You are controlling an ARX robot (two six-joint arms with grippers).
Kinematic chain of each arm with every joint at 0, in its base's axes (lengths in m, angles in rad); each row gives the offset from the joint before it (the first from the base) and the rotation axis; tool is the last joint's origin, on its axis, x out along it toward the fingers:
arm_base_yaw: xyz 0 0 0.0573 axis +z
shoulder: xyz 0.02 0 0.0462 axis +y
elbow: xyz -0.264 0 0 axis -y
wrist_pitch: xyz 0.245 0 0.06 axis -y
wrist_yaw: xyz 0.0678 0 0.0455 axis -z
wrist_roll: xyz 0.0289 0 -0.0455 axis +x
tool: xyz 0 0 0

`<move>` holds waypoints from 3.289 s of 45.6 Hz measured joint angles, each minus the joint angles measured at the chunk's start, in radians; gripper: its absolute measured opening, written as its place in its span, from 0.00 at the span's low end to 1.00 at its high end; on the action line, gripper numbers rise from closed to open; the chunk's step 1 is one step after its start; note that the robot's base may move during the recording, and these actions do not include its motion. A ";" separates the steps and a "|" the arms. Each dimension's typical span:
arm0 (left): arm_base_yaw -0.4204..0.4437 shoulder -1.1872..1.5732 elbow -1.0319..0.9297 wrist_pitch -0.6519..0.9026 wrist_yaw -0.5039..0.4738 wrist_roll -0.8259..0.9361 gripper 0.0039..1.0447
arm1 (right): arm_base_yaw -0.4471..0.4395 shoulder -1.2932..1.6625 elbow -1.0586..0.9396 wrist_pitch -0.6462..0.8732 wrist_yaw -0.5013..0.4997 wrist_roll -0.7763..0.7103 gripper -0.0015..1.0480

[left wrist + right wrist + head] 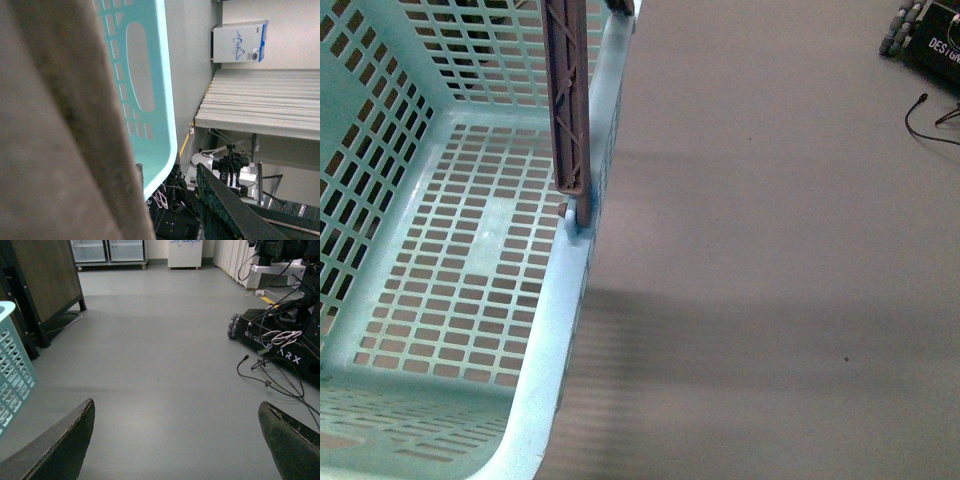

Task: Pick lemon and mango into basket

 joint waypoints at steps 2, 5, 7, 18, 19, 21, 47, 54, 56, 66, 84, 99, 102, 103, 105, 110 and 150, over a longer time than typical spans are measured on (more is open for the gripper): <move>-0.011 -0.019 0.000 -0.016 -0.007 0.004 0.29 | 0.000 0.000 0.000 0.000 0.000 0.000 0.92; -0.026 -0.043 0.000 -0.036 -0.016 0.012 0.29 | 0.000 0.000 0.000 0.000 0.000 0.000 0.92; -0.034 -0.054 0.000 -0.039 -0.016 0.022 0.29 | 0.000 0.000 0.000 0.000 0.000 0.000 0.92; -0.037 -0.056 0.000 -0.040 -0.020 0.029 0.29 | 0.000 0.000 0.000 0.000 0.000 0.000 0.92; -0.037 -0.056 0.000 -0.040 -0.019 0.030 0.29 | 0.000 0.000 0.000 0.000 0.000 0.000 0.92; -0.037 -0.056 0.000 -0.040 -0.018 0.030 0.29 | 0.000 0.000 0.000 0.000 0.000 0.000 0.92; -0.037 -0.055 0.000 -0.041 -0.017 0.030 0.29 | 0.000 0.000 0.000 0.000 -0.001 0.000 0.92; -0.037 -0.055 0.000 -0.041 -0.017 0.031 0.29 | 0.000 0.000 0.000 0.000 -0.001 0.000 0.92; -0.037 -0.055 0.000 -0.041 -0.017 0.031 0.29 | 0.000 0.000 0.000 0.000 -0.001 0.000 0.92; -0.037 -0.055 0.000 -0.041 -0.017 0.031 0.29 | 0.000 0.000 0.000 0.000 -0.001 0.000 0.92; -0.037 -0.055 0.000 -0.041 -0.018 0.031 0.29 | 0.000 0.000 0.000 0.000 -0.001 0.000 0.92; -0.037 -0.055 0.000 -0.041 -0.017 0.031 0.29 | 0.000 0.000 0.000 0.000 -0.001 0.000 0.92; -0.037 -0.055 0.000 -0.041 -0.017 0.031 0.29 | 0.000 0.000 0.000 0.000 -0.001 0.000 0.92; -0.037 -0.055 0.000 -0.041 -0.017 0.031 0.29 | 0.000 0.000 0.000 0.000 -0.001 0.000 0.92; -0.037 -0.055 0.000 -0.041 -0.017 0.031 0.29 | 0.000 0.000 0.000 0.000 -0.001 0.000 0.92; -0.037 -0.055 0.000 -0.041 -0.017 0.031 0.29 | 0.000 0.000 0.000 0.000 -0.001 0.000 0.92; -0.042 -0.055 0.000 -0.041 -0.017 0.028 0.29 | 0.000 0.000 0.000 0.001 -0.002 0.000 0.92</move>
